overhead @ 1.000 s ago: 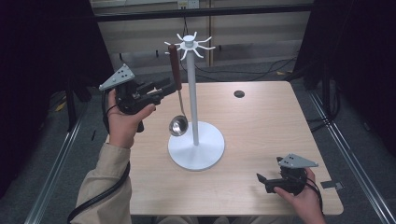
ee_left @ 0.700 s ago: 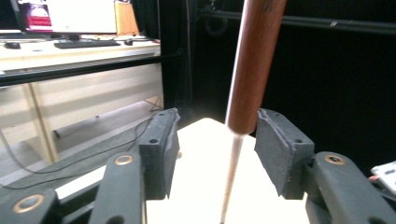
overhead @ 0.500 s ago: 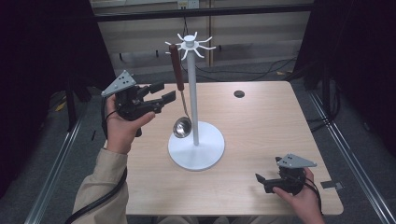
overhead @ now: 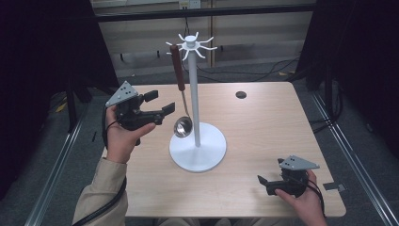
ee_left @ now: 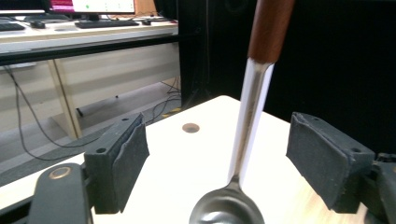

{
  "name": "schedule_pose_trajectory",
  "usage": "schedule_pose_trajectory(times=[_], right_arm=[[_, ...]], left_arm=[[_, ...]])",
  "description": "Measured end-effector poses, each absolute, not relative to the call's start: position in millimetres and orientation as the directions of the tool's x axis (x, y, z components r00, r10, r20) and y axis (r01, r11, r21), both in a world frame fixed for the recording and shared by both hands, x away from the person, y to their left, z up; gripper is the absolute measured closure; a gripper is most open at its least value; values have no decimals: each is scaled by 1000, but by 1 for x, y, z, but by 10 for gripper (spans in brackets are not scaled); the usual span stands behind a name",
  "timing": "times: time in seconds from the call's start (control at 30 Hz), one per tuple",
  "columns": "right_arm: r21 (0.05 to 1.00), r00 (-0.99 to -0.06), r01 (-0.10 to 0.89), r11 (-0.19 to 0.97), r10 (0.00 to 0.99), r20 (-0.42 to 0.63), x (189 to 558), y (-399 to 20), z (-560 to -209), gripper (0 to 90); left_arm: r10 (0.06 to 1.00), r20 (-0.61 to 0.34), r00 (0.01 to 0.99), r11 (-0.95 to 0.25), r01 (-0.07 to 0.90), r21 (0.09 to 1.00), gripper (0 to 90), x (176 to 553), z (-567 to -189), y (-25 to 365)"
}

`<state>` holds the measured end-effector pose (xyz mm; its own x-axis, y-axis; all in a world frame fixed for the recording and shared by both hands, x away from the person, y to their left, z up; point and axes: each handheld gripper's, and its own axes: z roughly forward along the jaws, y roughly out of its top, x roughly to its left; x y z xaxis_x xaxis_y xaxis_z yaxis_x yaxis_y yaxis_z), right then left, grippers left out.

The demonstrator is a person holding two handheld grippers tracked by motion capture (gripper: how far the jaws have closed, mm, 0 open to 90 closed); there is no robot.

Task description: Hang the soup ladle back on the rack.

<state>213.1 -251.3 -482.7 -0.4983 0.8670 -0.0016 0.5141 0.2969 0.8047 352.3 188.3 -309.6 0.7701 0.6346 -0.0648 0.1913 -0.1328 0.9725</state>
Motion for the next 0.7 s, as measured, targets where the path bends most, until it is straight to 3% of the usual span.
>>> schedule_pose_trajectory(times=[0.7], right_arm=[[803, -498, 517, 296, 867, 1, 213, -251, -484, 33]], left_arm=[[717, -60, 694, -183, 271, 945, 82, 351, -333, 209]])
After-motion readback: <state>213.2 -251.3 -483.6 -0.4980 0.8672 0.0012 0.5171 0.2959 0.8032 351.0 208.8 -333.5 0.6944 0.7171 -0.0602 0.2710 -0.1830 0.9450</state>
